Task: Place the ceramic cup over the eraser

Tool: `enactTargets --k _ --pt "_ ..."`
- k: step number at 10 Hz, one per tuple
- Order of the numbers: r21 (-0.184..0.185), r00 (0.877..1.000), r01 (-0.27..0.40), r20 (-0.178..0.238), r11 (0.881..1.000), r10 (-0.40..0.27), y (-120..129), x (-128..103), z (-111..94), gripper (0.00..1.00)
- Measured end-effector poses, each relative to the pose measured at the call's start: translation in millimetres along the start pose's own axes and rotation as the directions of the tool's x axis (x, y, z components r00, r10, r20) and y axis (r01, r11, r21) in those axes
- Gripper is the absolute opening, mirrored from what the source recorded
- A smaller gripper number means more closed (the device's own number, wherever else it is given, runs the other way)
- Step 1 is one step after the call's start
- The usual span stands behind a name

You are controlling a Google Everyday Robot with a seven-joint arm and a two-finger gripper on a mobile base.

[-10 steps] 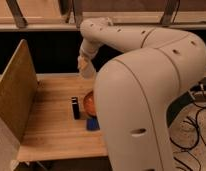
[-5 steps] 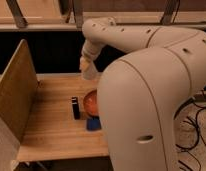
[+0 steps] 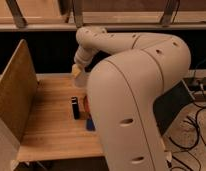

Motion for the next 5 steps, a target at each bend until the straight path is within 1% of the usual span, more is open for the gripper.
enactTargets --k 2,3,5 --pt "0.005 1.000 0.018 0.015 1.000 -0.018 9 -13 -2 0.00" --pt "0.005 0.999 0.031 0.018 1.000 -0.031 16 -15 -4 0.00" --pt "-0.005 0.998 0.061 0.019 0.998 -0.061 35 -20 -3 0.00"
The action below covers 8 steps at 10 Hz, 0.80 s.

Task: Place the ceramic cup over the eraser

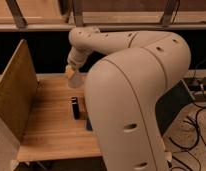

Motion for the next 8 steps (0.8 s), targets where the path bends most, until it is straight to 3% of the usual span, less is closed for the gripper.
enactTargets --k 3,8 --pt "-0.002 1.000 0.015 -0.016 1.000 -0.015 20 7 -2 0.00" --pt "0.035 0.999 0.044 -0.022 0.998 -0.043 41 6 -18 0.00"
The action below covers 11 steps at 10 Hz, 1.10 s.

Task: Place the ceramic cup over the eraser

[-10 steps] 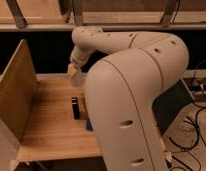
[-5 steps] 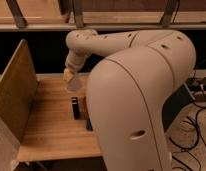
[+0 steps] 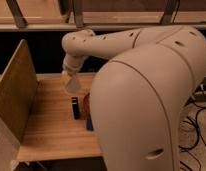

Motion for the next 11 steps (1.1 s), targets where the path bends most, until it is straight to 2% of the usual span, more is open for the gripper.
enactTargets --k 2,5,8,9,11 --pt "0.004 1.000 0.008 -0.015 1.000 -0.008 12 2 -4 0.00" --pt "0.006 0.996 0.001 -0.088 1.000 0.000 27 20 -7 0.00" --pt "-0.006 0.985 -0.019 -0.173 1.000 0.017 41 37 -5 0.00" --pt "-0.015 0.982 -0.018 -0.190 1.000 0.015 46 40 -4 0.00" --pt "-0.020 0.980 -0.016 -0.197 1.000 0.012 48 40 -3 0.00"
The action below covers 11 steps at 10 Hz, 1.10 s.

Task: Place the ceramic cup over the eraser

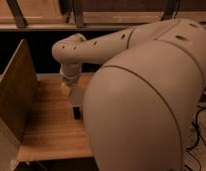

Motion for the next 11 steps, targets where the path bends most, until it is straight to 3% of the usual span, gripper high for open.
enactTargets --k 4,11 --pt "-0.002 1.000 -0.001 -0.001 1.000 0.001 0 0 2 0.00" --pt "-0.035 0.999 0.013 0.052 0.999 -0.012 -6 -7 26 0.00"
